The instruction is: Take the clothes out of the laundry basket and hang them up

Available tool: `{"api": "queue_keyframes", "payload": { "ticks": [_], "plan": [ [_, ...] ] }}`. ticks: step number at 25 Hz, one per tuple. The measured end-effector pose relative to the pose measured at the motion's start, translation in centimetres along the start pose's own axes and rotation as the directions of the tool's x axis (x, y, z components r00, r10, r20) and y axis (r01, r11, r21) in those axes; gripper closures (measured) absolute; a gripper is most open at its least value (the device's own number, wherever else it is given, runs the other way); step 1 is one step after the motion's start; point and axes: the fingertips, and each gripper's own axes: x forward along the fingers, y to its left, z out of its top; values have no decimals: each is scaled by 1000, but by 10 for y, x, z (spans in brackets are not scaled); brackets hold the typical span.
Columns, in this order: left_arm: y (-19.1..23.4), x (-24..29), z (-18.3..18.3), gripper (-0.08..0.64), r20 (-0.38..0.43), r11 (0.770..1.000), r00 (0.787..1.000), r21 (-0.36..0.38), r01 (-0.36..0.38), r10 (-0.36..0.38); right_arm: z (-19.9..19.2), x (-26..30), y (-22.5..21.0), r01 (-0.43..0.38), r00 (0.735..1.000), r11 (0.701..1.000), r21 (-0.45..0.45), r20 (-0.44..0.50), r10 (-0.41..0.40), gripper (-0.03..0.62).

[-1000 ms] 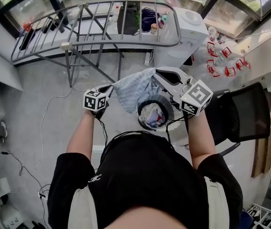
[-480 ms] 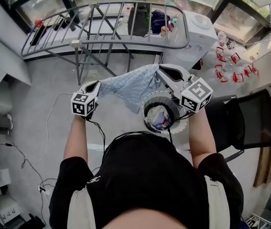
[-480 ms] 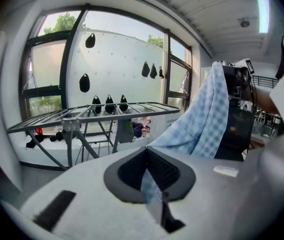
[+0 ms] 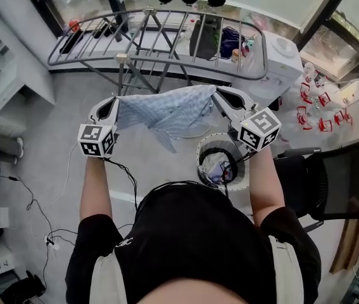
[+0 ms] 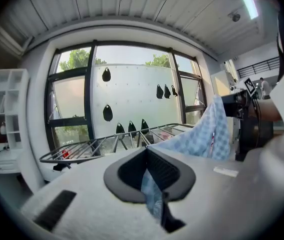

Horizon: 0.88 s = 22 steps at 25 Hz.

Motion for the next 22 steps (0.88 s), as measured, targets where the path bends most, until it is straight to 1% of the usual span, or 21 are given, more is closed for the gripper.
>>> {"api": "queue_keyframes", "payload": {
  "ticks": [5,10,16,22],
  "plan": [
    [32,-23,35,555,58,995,995,53,-82,79,10,17,3,-13,1000,1000,-17,6,13,561],
    [58,-36,51,554,91,990,989,73,-124,117,20,36,5,-7,1000,999,-37,7,8,561],
    [81,-37,63,554,122,988,986,94,-124,112,30,55,8,38,999,997,-69,6,-37,561],
    [96,-25,91,554,165,987,984,134,-92,69,50,62,-1,107,994,989,-104,23,-105,561]
  ]
}}
